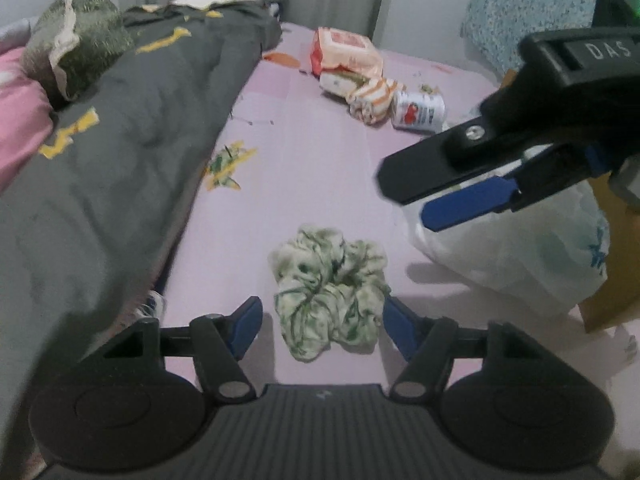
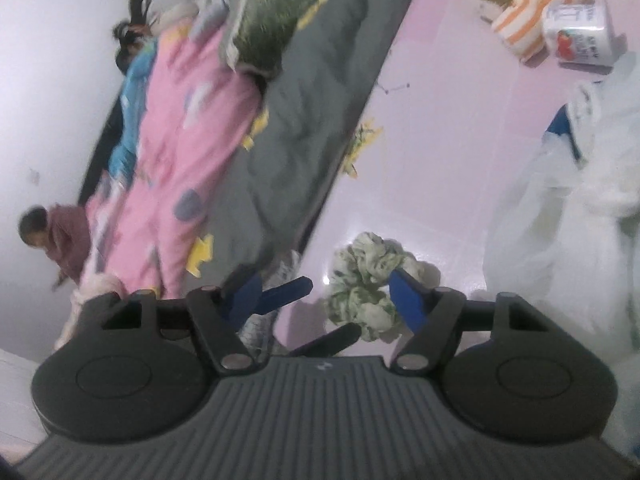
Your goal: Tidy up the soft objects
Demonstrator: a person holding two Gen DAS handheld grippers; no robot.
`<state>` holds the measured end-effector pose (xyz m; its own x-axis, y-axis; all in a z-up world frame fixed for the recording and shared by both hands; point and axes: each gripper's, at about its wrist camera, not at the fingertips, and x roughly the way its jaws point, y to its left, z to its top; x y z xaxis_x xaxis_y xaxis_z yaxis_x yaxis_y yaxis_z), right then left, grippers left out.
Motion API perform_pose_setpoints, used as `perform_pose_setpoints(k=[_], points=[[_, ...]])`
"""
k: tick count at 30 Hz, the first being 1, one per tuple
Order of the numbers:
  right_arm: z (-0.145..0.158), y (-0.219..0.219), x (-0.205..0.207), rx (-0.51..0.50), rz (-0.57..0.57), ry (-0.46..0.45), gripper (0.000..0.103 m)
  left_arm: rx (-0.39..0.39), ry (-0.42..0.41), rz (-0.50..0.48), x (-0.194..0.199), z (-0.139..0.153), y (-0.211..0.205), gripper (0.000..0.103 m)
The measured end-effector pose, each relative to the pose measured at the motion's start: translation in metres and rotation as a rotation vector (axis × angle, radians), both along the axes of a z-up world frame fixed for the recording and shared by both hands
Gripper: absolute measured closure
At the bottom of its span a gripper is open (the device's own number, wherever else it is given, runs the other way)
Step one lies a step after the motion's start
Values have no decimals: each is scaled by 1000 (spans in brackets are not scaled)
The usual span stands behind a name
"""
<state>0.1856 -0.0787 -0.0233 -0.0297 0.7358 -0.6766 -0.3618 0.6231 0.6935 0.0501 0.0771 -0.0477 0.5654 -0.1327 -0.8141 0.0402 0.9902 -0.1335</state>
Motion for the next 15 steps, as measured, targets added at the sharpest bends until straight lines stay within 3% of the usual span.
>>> perform_pose_setpoints(k=[7, 15], points=[[-18, 11, 2, -35, 11, 21, 45, -6, -16, -6, 22, -14, -9, 49], [21, -17, 36, 0, -97, -61, 45, -36, -39, -4, 86, -17, -22, 48]])
